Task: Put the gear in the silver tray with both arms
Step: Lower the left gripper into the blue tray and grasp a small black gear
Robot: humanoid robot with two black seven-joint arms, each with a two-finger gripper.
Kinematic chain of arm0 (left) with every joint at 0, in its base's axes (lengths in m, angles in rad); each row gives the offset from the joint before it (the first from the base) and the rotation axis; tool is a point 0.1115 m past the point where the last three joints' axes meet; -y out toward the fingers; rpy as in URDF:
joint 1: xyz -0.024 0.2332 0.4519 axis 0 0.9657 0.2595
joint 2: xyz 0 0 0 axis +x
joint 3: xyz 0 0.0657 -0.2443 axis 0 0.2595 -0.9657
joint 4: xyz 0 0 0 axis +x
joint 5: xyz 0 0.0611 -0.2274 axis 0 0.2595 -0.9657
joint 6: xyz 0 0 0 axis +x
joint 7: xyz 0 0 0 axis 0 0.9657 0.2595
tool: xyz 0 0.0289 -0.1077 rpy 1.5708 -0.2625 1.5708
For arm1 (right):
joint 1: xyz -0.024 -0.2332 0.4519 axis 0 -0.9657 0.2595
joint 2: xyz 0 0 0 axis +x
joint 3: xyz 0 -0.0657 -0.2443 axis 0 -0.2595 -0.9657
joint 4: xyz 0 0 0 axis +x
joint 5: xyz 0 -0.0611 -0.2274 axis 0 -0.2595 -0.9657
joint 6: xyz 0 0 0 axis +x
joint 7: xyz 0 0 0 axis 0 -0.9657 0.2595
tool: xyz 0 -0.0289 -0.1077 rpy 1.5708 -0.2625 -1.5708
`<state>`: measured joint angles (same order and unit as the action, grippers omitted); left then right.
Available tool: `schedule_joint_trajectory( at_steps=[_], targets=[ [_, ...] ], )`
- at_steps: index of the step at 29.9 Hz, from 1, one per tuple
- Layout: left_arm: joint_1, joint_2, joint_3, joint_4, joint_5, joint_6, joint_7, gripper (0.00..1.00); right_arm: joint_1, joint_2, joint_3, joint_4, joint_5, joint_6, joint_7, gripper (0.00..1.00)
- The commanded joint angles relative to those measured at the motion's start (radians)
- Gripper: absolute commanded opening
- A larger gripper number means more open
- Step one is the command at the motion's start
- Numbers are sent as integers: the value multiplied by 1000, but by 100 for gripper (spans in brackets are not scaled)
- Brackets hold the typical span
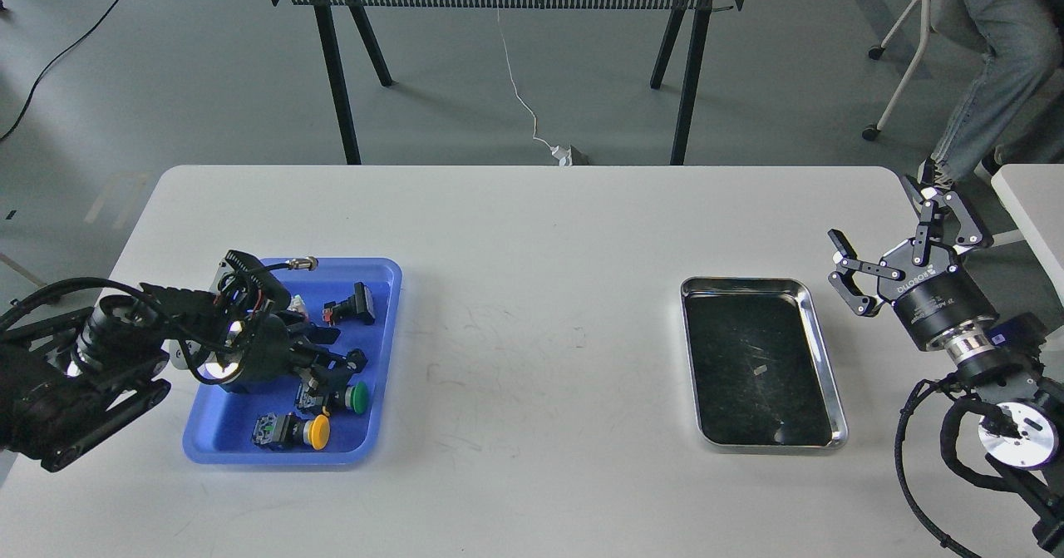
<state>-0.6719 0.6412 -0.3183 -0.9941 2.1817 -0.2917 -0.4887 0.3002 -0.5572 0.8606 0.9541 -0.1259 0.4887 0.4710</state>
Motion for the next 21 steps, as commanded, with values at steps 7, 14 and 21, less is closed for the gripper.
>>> schedule_joint_trajectory(
  at_steps=[7, 14, 21],
  targets=[
    [0, -2, 4, 0, 0, 0, 0, 51, -1, 0, 1, 0, 0, 0, 0, 100],
    [0, -22, 5, 18, 0, 0, 0, 50, 0, 0, 0, 0, 0, 0, 0, 100],
    [-9, -23, 5, 22, 0, 0, 0, 30, -1, 0, 0, -2, 0, 0, 0, 100]
  ],
)
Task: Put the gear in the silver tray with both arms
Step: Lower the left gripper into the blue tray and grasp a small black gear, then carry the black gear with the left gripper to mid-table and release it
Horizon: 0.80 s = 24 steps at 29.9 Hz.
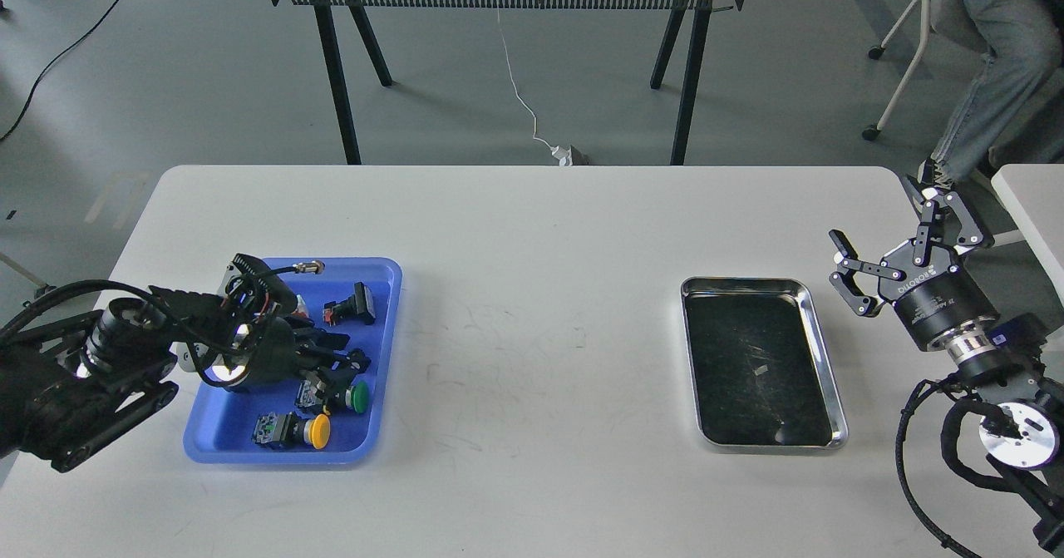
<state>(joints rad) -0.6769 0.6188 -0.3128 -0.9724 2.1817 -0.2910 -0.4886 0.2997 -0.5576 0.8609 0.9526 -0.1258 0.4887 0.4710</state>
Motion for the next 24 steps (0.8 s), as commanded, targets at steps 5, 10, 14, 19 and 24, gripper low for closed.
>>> schedule_joint_trajectory(
  at_steps=[5, 10, 14, 19, 24],
  targets=[
    [-6, 2, 0, 0, 0, 0, 0, 14, -1, -1, 0, -2, 0, 0, 0, 100],
    [-12, 6, 0, -5, 0, 0, 0, 12, -1, 1, 1, -9, 0, 0, 0, 100],
    [-44, 16, -2, -38, 0, 1, 0, 12, 1, -1, 1, -11, 0, 0, 0, 100],
    [-72, 122, -5, -175, 0, 1, 0, 12, 1, -5, 6, -11, 0, 0, 0, 100],
    [-118, 180, -9, -366, 0, -2, 0, 12, 1, -13, 13, -12, 0, 0, 0, 100]
  ],
)
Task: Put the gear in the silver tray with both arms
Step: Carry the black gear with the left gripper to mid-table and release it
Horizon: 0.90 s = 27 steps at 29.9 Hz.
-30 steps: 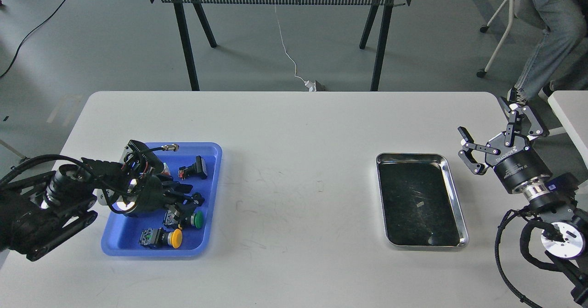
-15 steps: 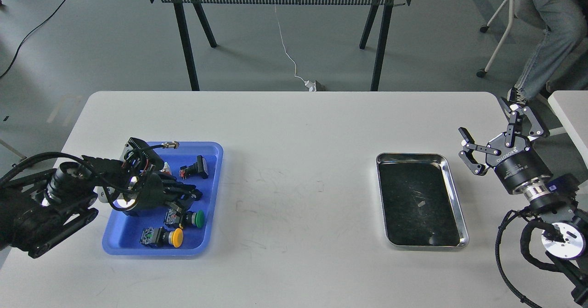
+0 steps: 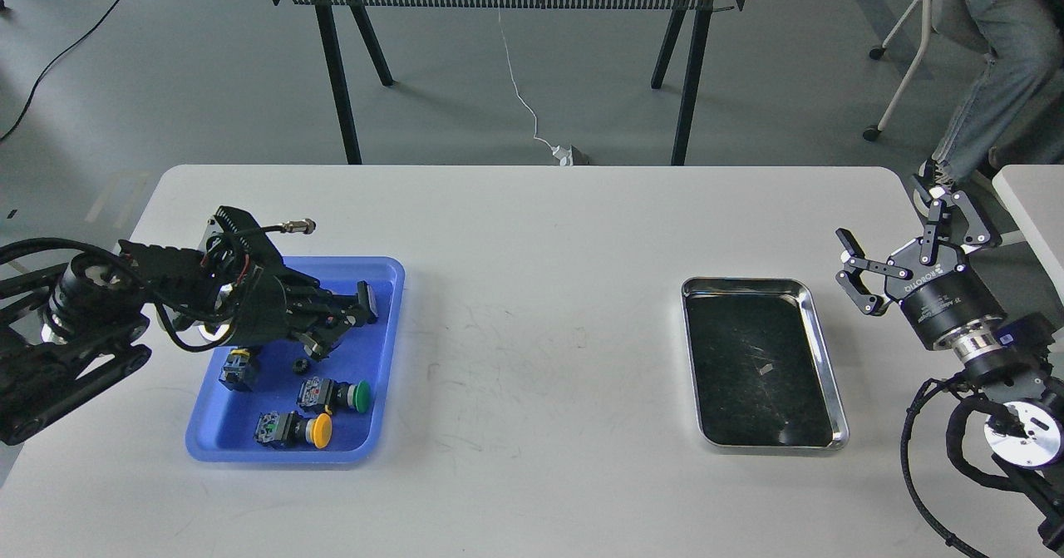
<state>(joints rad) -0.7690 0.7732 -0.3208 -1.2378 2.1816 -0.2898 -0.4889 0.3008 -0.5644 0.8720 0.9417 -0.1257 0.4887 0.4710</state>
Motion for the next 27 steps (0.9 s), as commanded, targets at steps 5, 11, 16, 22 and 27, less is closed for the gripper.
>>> schedule_joint_trajectory(
  at_steps=[5, 11, 16, 22, 27],
  targets=[
    [-105, -32, 3, -180, 0, -26, 0, 12, 0, -8, 2, 0, 0, 0, 0, 100],
    [-272, -250, 100, -120, 0, -149, 0, 12, -2, -22, 2, -1, 0, 0, 0, 100],
    [-395, -437, 250, 55, 0, -149, 0, 12, -2, -28, 4, -7, 1, 0, 0, 100],
    [-420, -618, 295, 219, 0, -149, 0, 12, -5, -29, 5, -11, 1, 0, 0, 100],
    [-426, -744, 359, 343, 0, -149, 0, 12, -5, -31, 5, -11, 1, 0, 1, 100]
  ],
)
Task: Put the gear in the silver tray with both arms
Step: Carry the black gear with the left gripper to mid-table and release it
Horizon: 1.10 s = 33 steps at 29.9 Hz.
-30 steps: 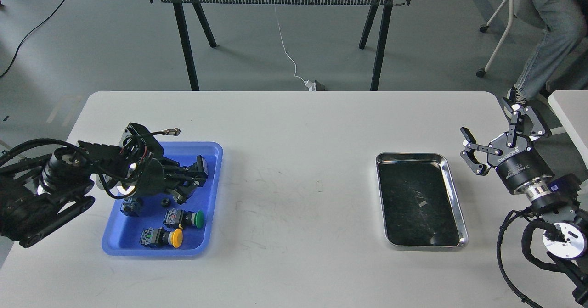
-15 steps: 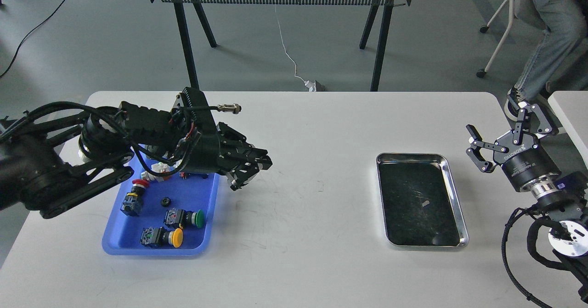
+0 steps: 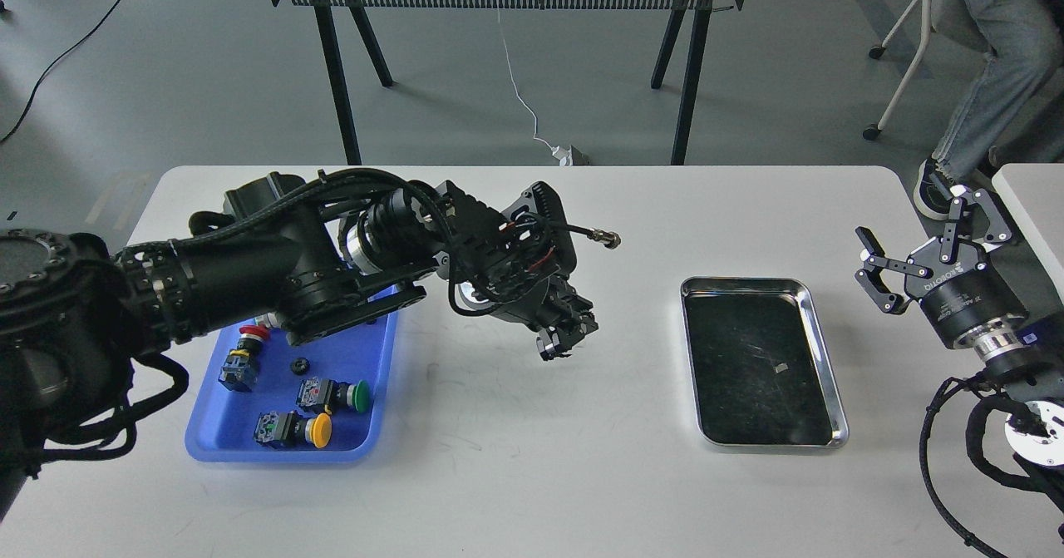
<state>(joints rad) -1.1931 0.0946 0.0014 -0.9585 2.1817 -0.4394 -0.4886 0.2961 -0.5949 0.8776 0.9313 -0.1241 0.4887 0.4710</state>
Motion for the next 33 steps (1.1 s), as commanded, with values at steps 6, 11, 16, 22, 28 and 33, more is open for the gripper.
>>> schedule_joint_trajectory(
  at_steps=[6, 11, 16, 22, 28, 33],
  targets=[
    [9, -95, 94, 110, 0, 1, 0, 12, -2, -2, 0, 0, 0, 0, 0, 100],
    [15, -95, 152, 130, 0, 2, 0, 12, -3, -2, 0, 0, 0, 0, 0, 100],
    [44, -95, 166, 129, 0, 2, 0, 12, -6, -3, 0, 0, 0, 0, 1, 100],
    [59, -95, 164, 124, 0, 1, 0, 17, -8, -3, 0, -12, 0, 0, 1, 100],
    [61, -95, 163, 119, 0, 1, 0, 56, -9, -5, 0, -12, 0, 0, 3, 100],
    [41, -95, 115, 55, 0, 5, 0, 84, -9, -3, 21, -31, 6, 0, 6, 100]
  ],
)
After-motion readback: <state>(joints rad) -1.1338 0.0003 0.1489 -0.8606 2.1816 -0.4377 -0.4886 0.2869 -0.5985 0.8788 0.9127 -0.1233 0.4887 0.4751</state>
